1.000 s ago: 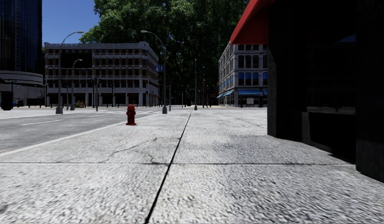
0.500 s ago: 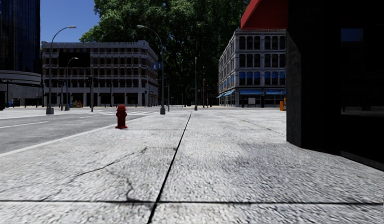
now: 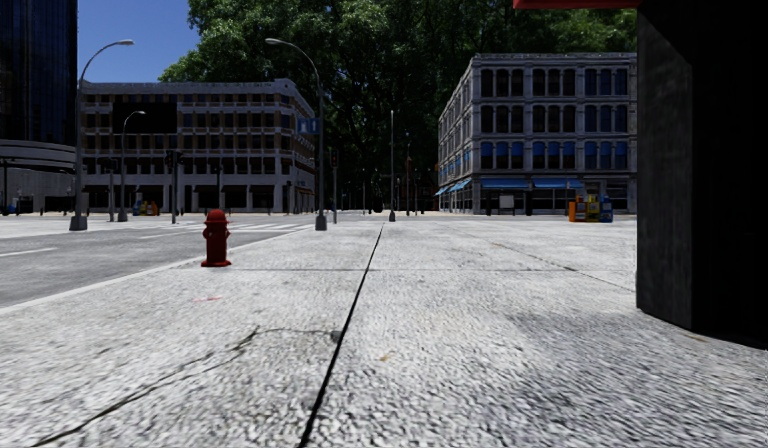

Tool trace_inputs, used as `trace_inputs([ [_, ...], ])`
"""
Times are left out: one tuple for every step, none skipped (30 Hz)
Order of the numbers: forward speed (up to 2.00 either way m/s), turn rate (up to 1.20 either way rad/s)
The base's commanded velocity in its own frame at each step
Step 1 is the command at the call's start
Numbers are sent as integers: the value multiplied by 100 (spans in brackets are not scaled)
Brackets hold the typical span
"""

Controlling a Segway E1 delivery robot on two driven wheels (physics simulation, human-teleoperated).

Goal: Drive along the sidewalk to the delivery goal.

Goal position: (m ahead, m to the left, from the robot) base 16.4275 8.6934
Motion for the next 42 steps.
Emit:
trace_inputs([
  [200, 0],
  [200, 0],
  [200, 0],
  [200, 0],
  [200, 0],
  [200, 0],
  [200, 0],
  [200, 0],
  [200, 0],
  [200, 0],
  [200, 0],
  [200, 0],
  [200, 0],
  [200, 0],
  [200, 0],
  [200, 0],
  [200, 0],
  [200, 0],
  [200, 0],
  [200, 0],
  [200, 0],
  [200, 0],
  [200, 0],
  [200, 0],
  [200, 0],
  [200, 0],
  [200, 0],
  [200, 0],
  [200, 0],
  [200, 0],
  [200, 0],
  [200, 0],
  [200, 0],
  [200, 0],
  [200, 0],
  [200, 0],
  [200, 0],
  [200, 0],
  [200, 0],
  [200, 0],
  [200, 0],
  [200, 0],
])
